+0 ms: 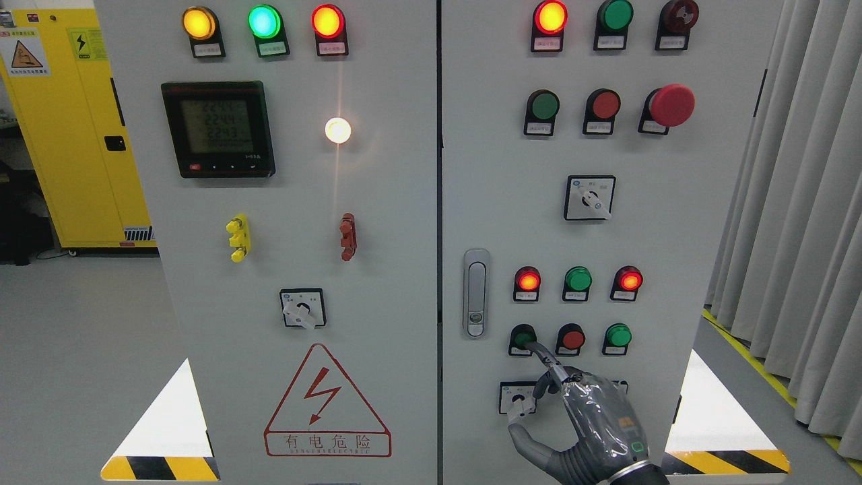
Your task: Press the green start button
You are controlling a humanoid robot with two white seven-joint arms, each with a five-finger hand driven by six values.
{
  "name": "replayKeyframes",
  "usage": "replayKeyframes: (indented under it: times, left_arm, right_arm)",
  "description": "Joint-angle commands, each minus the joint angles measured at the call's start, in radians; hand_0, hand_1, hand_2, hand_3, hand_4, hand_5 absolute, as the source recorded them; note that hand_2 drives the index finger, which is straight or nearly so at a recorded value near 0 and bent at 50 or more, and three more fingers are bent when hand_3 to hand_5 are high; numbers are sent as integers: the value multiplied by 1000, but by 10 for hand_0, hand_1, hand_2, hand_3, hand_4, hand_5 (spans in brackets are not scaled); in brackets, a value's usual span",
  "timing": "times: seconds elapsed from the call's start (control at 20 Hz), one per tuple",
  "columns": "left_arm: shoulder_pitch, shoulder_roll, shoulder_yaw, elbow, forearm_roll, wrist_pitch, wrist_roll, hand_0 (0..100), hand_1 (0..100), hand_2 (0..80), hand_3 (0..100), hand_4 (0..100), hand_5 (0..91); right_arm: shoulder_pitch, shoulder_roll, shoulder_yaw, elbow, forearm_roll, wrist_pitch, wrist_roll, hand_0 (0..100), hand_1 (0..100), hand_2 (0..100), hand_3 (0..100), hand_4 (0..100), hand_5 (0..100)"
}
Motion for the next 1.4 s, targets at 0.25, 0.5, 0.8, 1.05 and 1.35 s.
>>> replayKeyframes:
  times: [0.25, 0.5, 0.8, 1.05, 1.35]
  left_arm:
    - [6, 0, 0, -29, 0, -1, -1, 120, 556, 0, 0, 0, 0]
    - [6, 0, 0, -29, 0, -1, 1, 120, 556, 0, 0, 0, 0]
    - [6, 0, 0, -29, 0, -1, -1, 120, 556, 0, 0, 0, 0]
    - [6, -1, 0, -29, 0, -1, 1, 120, 556, 0, 0, 0, 0]
    - [6, -1, 0, -29, 0, -1, 1, 120, 556, 0, 0, 0, 0]
  right_arm:
    - [44, 3, 19, -103, -17, -61, -10, 253, 619, 42, 580, 593, 546]
    - [86, 2, 34, -142, -212, -61, 0, 253, 600, 51, 543, 575, 530]
    - [161, 3, 43, -153, -514, -59, 37, 241, 547, 34, 450, 442, 319]
    - [261, 3, 62, -225, -905, -33, 197, 249, 518, 0, 38, 108, 9]
    - [279, 2, 59, -254, -1057, -5, 200, 289, 480, 0, 0, 34, 0]
